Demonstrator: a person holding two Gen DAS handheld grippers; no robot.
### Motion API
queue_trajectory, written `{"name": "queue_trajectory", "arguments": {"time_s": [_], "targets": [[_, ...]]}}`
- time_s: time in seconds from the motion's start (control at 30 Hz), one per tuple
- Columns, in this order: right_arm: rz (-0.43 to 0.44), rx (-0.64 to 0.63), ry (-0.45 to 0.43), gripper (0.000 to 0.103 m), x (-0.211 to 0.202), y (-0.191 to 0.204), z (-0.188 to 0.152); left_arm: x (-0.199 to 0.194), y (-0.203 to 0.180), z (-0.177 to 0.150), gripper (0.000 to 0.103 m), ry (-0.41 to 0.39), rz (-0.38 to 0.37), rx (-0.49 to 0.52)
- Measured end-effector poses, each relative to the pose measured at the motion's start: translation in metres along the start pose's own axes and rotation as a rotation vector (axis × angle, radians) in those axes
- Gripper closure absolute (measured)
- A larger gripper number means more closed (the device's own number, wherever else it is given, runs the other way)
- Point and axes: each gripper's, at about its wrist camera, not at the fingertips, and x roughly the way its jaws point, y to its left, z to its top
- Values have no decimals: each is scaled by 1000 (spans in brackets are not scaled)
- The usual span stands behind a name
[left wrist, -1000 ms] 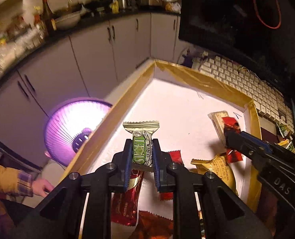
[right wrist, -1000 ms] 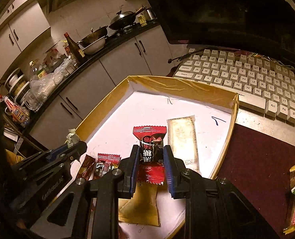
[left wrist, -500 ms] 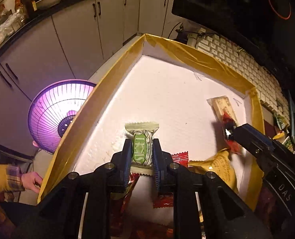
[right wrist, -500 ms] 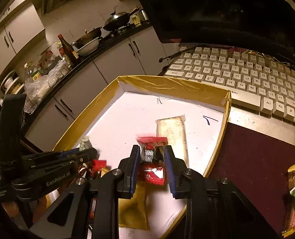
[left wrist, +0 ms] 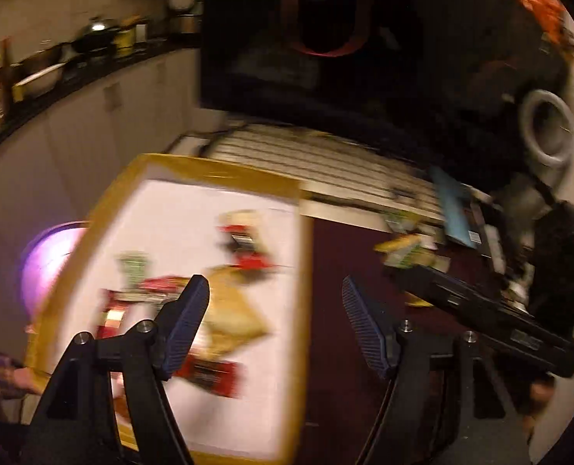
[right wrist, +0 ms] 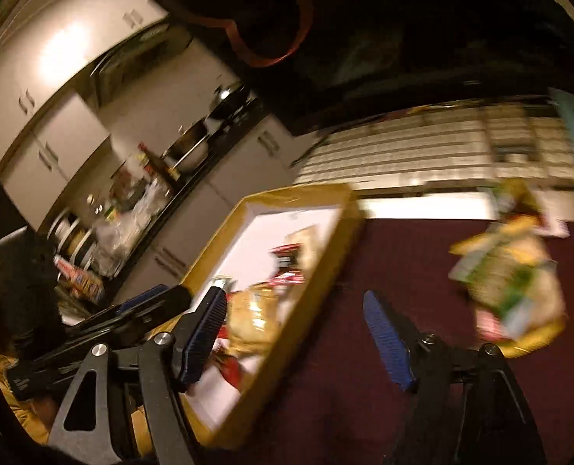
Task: Organize snacks
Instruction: 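Carry the candy and green snack pack into the tray and release both, then grasp the green snack bag on the cloth with the right tool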
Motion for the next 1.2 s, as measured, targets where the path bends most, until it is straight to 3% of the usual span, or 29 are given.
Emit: {"name": "queue_trajectory", "arguments": {"time_s": [0.07, 0.23, 0.5, 0.63, 0.8, 0.97, 1.2], "targets": [[-56, -5, -13, 27, -16, -15, 3, 3, -20, -1, 32, 19, -62, 22], [-220, -37, -30, 27, -35, -43, 23, 12, -42, -4, 32, 51, -92, 42], [-336, -136, 60, 27, 7, -54, 49, 12, -41, -13, 32, 74, -78, 45], [-374, -159, 137, 35, 29, -59, 31, 11, -36, -13, 32, 77, -81, 33], [-469, -192, 122, 53, 31, -55, 12, 15, -40, -16, 32, 89, -79, 40], [-448, -170, 103, 72, 22, -59, 7, 17, -46, -17, 32, 98, -80, 55], [-366, 18, -66, 76, -38, -81, -10, 34, -75, -18, 32, 134, -115, 70]]}}
